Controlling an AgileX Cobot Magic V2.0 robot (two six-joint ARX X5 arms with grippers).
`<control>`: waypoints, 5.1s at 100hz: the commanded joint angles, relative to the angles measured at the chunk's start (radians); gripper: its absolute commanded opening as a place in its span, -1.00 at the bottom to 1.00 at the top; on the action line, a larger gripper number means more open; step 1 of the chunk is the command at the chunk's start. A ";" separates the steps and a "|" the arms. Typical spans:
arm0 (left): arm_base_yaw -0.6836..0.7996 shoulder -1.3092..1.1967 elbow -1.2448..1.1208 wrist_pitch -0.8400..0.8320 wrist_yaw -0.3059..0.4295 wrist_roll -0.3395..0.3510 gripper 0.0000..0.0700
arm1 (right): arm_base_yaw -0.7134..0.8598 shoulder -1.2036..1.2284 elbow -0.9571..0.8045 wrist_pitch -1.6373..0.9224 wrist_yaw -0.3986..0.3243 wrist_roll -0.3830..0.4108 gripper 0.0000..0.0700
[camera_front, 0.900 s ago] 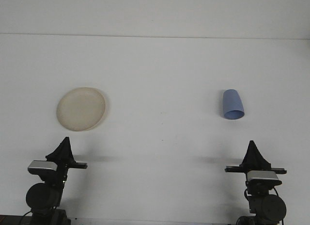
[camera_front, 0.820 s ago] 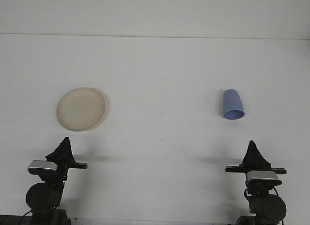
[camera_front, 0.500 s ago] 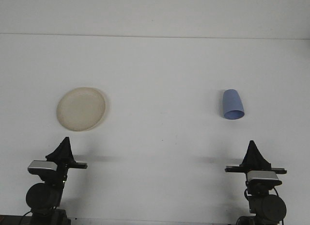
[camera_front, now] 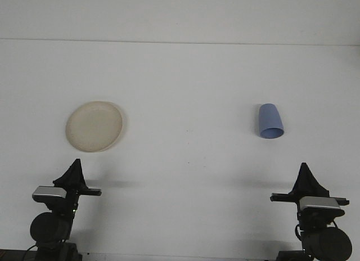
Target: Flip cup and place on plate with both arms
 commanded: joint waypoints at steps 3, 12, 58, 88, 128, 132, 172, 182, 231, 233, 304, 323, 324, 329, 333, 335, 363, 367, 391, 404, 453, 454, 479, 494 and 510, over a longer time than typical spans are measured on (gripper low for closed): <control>-0.002 -0.002 -0.019 0.010 0.000 0.008 -0.97 | 0.000 0.057 0.090 -0.081 0.000 -0.008 -1.00; -0.002 -0.002 -0.019 0.010 0.000 0.008 -0.97 | 0.000 0.137 0.187 -0.183 0.000 -0.008 -1.00; -0.002 -0.002 -0.019 0.010 0.000 0.008 -0.97 | 0.000 0.454 0.465 -0.517 0.000 -0.006 -1.00; -0.002 -0.002 -0.019 0.010 0.000 0.008 -0.97 | 0.000 0.465 0.465 -0.518 0.000 -0.008 -0.97; -0.002 -0.002 -0.019 0.010 0.000 0.008 -0.97 | 0.000 0.465 0.465 -0.520 0.000 -0.007 0.32; -0.002 -0.002 -0.019 0.010 0.000 0.008 -0.97 | 0.000 0.465 0.465 -0.519 0.000 -0.007 0.32; -0.002 -0.002 -0.019 0.010 0.000 0.008 -0.97 | -0.002 0.612 0.458 -0.365 0.000 -0.005 0.33; -0.002 -0.002 -0.019 0.010 0.000 0.008 -0.97 | -0.010 0.674 0.438 -0.278 0.000 -0.005 0.42; -0.002 -0.002 -0.019 0.010 0.000 0.008 -0.97 | -0.111 0.859 0.149 0.257 -0.108 -0.013 0.42; -0.002 -0.002 -0.019 0.010 0.000 0.008 -0.97 | -0.117 0.868 0.139 0.278 -0.109 -0.014 0.42; -0.002 -0.002 -0.019 0.010 0.000 0.008 -0.97 | -0.225 1.367 0.110 0.874 -0.249 -0.072 0.42; -0.002 -0.002 -0.019 0.010 0.000 0.008 -0.97 | -0.232 1.474 0.161 0.901 -0.282 -0.084 0.42; -0.002 -0.002 -0.019 0.010 0.000 0.008 -0.97 | -0.232 1.479 0.164 0.901 -0.284 -0.084 0.42; -0.002 -0.002 -0.019 0.010 0.000 0.008 -0.97 | -0.234 1.503 0.183 0.903 -0.290 -0.083 0.42; -0.002 -0.002 -0.019 0.010 0.000 0.008 -0.97 | -0.236 1.522 0.197 0.911 -0.290 -0.083 0.42; -0.002 -0.002 -0.019 0.010 0.000 0.008 -0.97 | -0.236 1.532 0.204 0.918 -0.290 -0.083 0.42; -0.002 -0.002 -0.019 0.010 0.000 0.008 -0.97 | -0.236 1.635 0.268 0.964 -0.316 -0.083 0.34; -0.002 -0.002 -0.019 0.010 0.000 0.008 -0.97 | -0.236 1.646 0.274 0.972 -0.317 -0.084 0.28; -0.002 -0.002 -0.019 0.010 0.000 0.008 -0.97 | -0.236 1.683 0.280 1.019 -0.332 -0.084 -0.50; -0.002 -0.002 -0.019 0.010 0.000 0.008 -0.97 | -0.236 1.683 0.280 1.019 -0.370 -0.083 -0.99; -0.002 -0.002 -0.019 0.010 0.000 0.008 -0.97 | -0.236 1.489 0.280 0.937 -0.370 -0.055 -0.99; -0.002 -0.002 -0.019 0.010 0.000 0.008 -0.97 | -0.236 1.478 0.280 0.929 -0.370 -0.055 -0.99; -0.002 -0.002 -0.019 0.010 0.000 0.008 -0.97 | -0.201 1.155 0.280 0.629 -0.357 -0.052 -0.99; -0.002 -0.002 -0.019 0.010 0.000 0.008 -0.97 | -0.143 0.950 0.296 0.387 -0.263 -0.045 -0.99; -0.002 -0.002 -0.019 0.010 0.000 0.008 -0.97 | -0.064 0.791 0.366 0.113 -0.213 -0.006 -0.99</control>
